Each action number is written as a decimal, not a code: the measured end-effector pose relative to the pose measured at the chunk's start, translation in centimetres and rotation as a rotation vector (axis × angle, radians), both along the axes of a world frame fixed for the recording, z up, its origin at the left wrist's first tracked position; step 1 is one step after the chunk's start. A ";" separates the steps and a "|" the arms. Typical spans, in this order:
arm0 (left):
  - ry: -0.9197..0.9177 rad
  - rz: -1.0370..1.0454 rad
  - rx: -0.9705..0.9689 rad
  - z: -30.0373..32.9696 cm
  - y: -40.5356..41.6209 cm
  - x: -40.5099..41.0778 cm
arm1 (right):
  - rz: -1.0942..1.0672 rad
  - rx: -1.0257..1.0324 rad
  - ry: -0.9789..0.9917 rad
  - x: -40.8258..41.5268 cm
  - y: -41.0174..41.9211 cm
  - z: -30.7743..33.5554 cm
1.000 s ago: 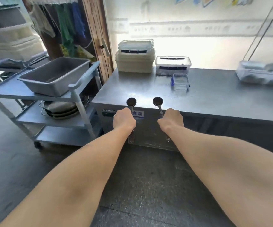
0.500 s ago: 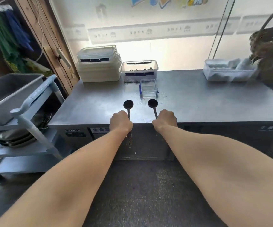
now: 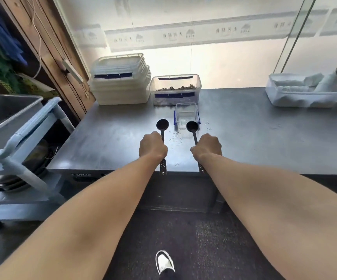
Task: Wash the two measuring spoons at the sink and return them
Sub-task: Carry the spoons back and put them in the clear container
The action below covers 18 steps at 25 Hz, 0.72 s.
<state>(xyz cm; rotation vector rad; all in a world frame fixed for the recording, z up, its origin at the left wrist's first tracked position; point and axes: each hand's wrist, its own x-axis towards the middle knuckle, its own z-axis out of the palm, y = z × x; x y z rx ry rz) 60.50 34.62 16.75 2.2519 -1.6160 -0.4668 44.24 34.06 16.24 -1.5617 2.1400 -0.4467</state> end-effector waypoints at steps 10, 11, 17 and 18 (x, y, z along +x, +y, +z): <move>0.059 -0.098 0.012 -1.4 -18.6 1.9 | -0.068 0.014 0.026 3.5 -15.8 -1.2; 0.050 -0.111 0.023 -1.5 -20.1 2.2 | -0.075 0.011 0.030 3.8 -17.4 -1.3; 0.044 -0.122 0.094 -3.4 -27.7 2.6 | -0.145 0.023 -0.005 3.5 -25.4 -2.9; 0.043 -0.128 0.110 -3.9 -29.0 2.4 | -0.152 0.037 -0.007 3.2 -26.6 -3.4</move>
